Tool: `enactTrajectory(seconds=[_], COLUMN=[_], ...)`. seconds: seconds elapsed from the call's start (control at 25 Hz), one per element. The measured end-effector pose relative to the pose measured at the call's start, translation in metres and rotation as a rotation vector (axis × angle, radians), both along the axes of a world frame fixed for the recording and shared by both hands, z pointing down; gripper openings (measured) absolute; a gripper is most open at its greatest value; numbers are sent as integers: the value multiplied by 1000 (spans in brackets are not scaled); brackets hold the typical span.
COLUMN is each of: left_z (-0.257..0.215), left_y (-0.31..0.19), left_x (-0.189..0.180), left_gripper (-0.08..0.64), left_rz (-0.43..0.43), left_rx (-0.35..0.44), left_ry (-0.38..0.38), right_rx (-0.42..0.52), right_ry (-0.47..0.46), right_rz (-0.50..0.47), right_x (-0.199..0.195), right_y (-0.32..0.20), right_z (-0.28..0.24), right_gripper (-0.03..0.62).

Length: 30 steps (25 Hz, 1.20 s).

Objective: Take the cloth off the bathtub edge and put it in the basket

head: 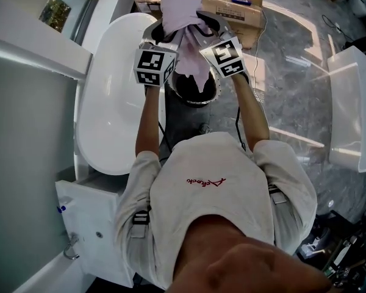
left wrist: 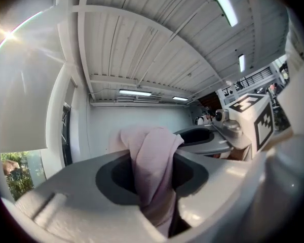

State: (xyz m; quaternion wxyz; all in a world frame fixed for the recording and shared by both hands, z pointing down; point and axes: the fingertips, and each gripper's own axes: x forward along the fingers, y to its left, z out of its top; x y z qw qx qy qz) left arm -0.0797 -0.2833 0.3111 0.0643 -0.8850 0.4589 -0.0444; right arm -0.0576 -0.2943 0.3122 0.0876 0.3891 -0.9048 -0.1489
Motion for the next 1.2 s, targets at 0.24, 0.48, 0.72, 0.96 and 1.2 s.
enactTrajectory(seconds=[0.24,0.48,0.72,0.96,1.2], left_z=[8,16,21,22,25], left_y=[-13,-20,-23,-33,-42], left_x=[41,58,62,61,54], left_gripper=[133,133,133,133,133], left_rz=[27,28,17,14,28], left_rx=[-16,-28,-40,-47,-55], left_ry=[-8,-11,-19,-22,-21], right_rx=[-16,-17,-25,-30,-32], right_ry=[-7,-15,-21,-23,-18], right_rz=[30,37,28,29,40], right_x=[41,60,64,63,56], right_y=[-13,-20,-23,-33,-42], right_z=[8,15,20,23,25], right_gripper=[104,104,104,104,104])
